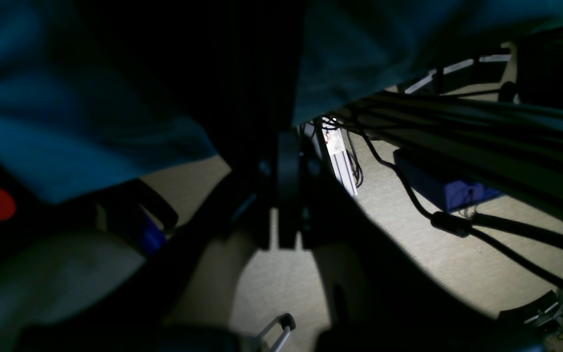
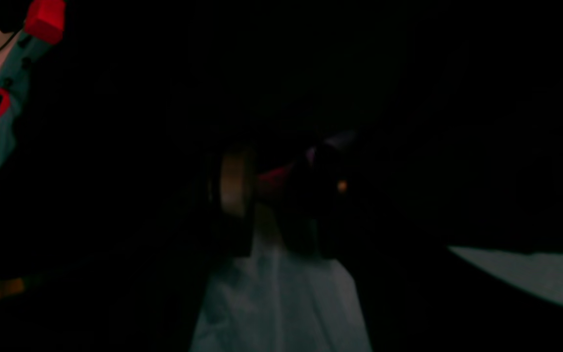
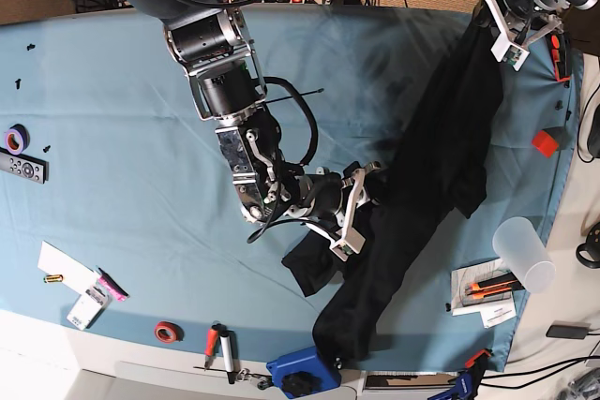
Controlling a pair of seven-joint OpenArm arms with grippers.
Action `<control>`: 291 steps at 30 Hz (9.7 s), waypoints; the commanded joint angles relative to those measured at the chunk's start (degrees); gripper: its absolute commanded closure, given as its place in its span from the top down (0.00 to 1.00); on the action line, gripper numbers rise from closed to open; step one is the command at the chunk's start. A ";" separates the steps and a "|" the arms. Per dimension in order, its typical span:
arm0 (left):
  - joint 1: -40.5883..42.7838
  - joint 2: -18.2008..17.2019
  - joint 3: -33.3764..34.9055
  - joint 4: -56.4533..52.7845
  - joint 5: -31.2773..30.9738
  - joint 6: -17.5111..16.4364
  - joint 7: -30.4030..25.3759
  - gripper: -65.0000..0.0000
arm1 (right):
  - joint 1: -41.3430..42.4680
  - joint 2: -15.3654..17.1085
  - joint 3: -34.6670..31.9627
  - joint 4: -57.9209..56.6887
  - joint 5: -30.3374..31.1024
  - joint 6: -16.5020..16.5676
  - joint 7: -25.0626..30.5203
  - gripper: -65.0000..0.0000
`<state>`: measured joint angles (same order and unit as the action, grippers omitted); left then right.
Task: Layout the t-shirt on the table in an organized manner, then fold the t-shirt properly
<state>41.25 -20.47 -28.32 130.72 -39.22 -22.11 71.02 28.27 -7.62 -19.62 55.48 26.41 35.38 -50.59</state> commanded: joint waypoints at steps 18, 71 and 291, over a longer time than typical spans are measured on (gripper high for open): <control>-3.98 -0.48 -0.44 0.87 -0.39 -0.02 -1.07 0.00 | 2.34 -0.48 15.34 15.02 7.04 -1.73 -7.10 0.00; -4.26 -0.46 -0.44 0.87 -0.39 -0.02 -2.03 0.00 | 0.11 -0.44 1.01 36.04 -15.21 -15.06 -10.43 0.00; -16.65 2.54 -0.37 1.20 -8.00 -4.92 -9.40 0.00 | -17.00 20.48 30.53 27.71 -13.38 -12.87 -8.83 0.30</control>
<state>24.73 -17.45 -28.32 131.24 -46.54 -27.03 62.92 9.89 12.23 10.81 82.30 12.62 22.35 -60.45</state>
